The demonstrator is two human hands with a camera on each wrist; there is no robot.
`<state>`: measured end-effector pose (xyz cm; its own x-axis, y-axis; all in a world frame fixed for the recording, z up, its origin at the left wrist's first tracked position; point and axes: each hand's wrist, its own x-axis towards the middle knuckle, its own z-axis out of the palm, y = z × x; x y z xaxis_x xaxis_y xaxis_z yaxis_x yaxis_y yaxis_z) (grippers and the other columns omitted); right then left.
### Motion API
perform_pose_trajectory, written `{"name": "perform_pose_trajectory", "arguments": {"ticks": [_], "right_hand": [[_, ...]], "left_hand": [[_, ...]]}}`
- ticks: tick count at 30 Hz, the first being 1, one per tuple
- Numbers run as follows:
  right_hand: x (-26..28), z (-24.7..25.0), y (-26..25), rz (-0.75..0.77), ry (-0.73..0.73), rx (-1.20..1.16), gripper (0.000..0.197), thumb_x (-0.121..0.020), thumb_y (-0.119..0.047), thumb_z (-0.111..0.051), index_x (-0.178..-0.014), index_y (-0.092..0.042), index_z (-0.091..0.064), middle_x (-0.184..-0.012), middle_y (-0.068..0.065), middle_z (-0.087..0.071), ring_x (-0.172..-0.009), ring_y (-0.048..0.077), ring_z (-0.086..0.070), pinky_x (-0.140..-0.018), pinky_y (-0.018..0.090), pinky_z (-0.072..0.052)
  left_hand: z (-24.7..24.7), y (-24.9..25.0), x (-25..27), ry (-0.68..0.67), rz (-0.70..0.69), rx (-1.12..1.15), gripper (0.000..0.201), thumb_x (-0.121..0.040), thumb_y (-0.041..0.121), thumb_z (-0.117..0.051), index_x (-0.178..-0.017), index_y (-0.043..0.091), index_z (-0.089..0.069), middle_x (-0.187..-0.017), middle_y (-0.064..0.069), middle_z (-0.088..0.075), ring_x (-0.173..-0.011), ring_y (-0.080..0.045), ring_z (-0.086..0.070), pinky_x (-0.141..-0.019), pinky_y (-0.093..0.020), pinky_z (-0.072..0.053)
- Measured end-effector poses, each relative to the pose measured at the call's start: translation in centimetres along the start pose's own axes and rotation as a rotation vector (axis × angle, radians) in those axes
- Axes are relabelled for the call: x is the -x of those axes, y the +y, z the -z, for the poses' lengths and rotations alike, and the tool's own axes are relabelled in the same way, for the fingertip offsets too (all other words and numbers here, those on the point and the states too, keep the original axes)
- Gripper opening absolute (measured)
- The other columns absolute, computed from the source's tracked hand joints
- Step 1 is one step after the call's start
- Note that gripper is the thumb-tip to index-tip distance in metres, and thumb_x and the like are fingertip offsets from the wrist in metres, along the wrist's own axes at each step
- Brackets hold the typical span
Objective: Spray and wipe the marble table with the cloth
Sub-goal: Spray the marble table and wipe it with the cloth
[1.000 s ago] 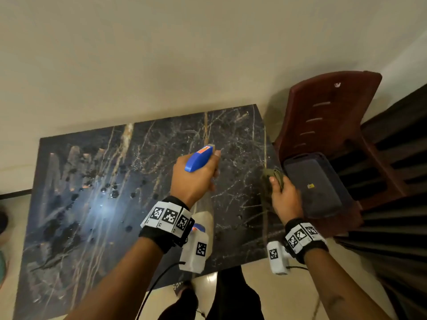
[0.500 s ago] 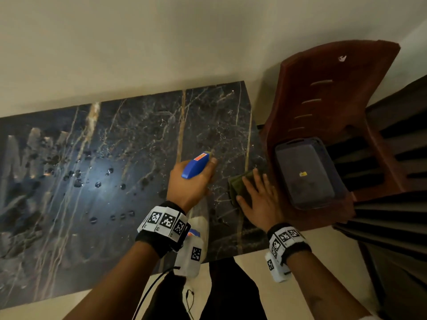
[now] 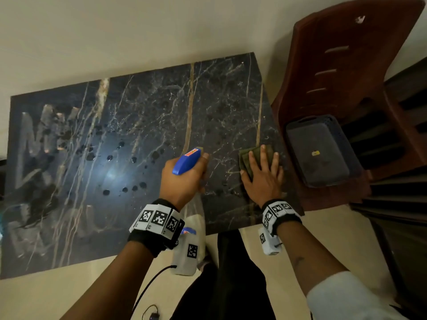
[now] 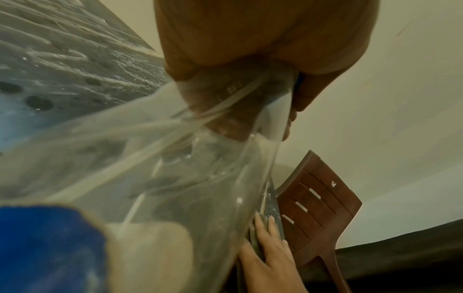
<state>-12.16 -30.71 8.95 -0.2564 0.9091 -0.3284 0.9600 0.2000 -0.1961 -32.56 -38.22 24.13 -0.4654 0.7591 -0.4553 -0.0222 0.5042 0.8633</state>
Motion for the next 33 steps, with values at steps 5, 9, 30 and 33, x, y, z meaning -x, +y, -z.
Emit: {"name": "perform_pose_trajectory", "arguments": {"ticks": [5, 9, 30, 33], "right_hand": [[0.3, -1.7, -3.7, 0.011, 0.04, -0.04, 0.065, -0.098, -0.063, -0.033, -0.157, -0.036, -0.025, -0.17, -0.005, 0.001, -0.153, 0.038, 0.01, -0.119, 0.064, -0.008], [1.3, -2.1, -4.6, 0.111, 0.01, -0.024, 0.062, -0.099, -0.059, -0.035, -0.156, -0.037, -0.027, -0.169, -0.009, -0.003, -0.154, 0.034, 0.008, -0.121, 0.062, -0.009], [4.6, -1.4, 2.5, 0.06, 0.066, 0.027, 0.049, -0.103, -0.048, -0.038, -0.151, -0.035, -0.042, -0.167, -0.012, -0.019, -0.154, 0.031, -0.01, -0.114, 0.059, -0.027], [2.9, -0.7, 4.4, -0.074, 0.107, 0.024, 0.053, -0.101, -0.05, -0.033, -0.151, -0.034, -0.042, -0.167, -0.01, -0.021, -0.154, 0.032, -0.01, -0.113, 0.057, -0.026]], "left_hand": [[1.5, -2.7, 1.0, -0.018, -0.01, -0.035, 0.044, -0.1, 0.031, -0.066, -0.081, -0.009, -0.063, -0.065, -0.009, -0.062, -0.054, -0.02, -0.06, -0.052, -0.034, -0.056], [1.5, -3.9, 1.7, -0.017, -0.015, -0.051, 0.043, -0.101, 0.03, -0.065, -0.078, -0.006, -0.062, -0.066, -0.01, -0.061, -0.052, -0.018, -0.059, -0.048, -0.029, -0.054], [-1.7, -3.9, 1.3, -0.056, 0.059, 0.027, 0.03, -0.099, 0.028, -0.069, -0.08, 0.004, -0.067, -0.068, -0.009, -0.063, -0.055, -0.016, -0.061, -0.046, -0.026, -0.053], [-1.7, -3.9, 1.2, -0.053, 0.055, 0.038, 0.031, -0.1, 0.028, -0.068, -0.08, 0.004, -0.067, -0.066, -0.006, -0.062, -0.054, -0.014, -0.061, -0.047, -0.027, -0.054]]}}
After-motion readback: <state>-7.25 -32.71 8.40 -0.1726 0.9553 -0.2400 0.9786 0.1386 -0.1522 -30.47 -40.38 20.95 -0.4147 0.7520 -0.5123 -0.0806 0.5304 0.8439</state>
